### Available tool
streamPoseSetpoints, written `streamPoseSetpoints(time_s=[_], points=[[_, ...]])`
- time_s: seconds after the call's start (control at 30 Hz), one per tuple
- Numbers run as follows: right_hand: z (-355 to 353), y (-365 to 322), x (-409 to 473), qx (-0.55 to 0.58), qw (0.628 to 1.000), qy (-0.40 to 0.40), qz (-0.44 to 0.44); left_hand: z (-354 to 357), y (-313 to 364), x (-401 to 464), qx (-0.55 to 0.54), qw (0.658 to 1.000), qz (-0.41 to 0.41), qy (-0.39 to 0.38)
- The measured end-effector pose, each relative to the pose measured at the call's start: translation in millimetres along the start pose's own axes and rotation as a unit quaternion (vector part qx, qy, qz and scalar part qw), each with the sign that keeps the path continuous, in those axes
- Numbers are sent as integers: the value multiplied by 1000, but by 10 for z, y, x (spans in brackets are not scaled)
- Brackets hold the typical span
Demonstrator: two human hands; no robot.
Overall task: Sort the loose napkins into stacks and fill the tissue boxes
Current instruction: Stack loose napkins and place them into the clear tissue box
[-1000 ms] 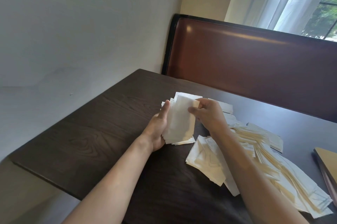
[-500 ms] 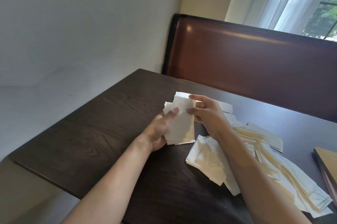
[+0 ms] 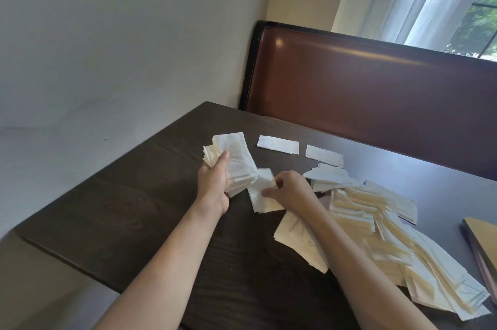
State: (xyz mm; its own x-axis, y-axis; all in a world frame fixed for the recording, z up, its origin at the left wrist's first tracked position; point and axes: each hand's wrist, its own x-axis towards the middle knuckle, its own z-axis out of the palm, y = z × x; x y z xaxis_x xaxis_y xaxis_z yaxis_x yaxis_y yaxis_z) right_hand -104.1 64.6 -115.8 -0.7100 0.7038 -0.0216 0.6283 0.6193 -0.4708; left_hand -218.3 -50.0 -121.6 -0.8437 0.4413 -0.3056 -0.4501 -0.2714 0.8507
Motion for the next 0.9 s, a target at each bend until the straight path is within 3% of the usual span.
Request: streamPoseSetpoints(time_s=[0.17,0.3,0.37,0.47,0.63,0.9], points=[[-75,-42,-14,129,990,45,37,11,-7,4,-10,1000,-20,-12],[-314,-82,-26,303,934,187,41,21,-8,-20,-36,999,-13,-5],[-419,-119,-55,380,900,212,26,37,-20,-39,-41,999,-12,-27],[-439,-196,-90,476,866,147,35,81,-48,-98,-39,993,-27,-111],[-190,-154,-43,463,882,77,24,117,-115,-130,3,975,-32,-218],[-179,-121,-43,433,901,9,-1,152,-231,-100,33,981,-5,-191]])
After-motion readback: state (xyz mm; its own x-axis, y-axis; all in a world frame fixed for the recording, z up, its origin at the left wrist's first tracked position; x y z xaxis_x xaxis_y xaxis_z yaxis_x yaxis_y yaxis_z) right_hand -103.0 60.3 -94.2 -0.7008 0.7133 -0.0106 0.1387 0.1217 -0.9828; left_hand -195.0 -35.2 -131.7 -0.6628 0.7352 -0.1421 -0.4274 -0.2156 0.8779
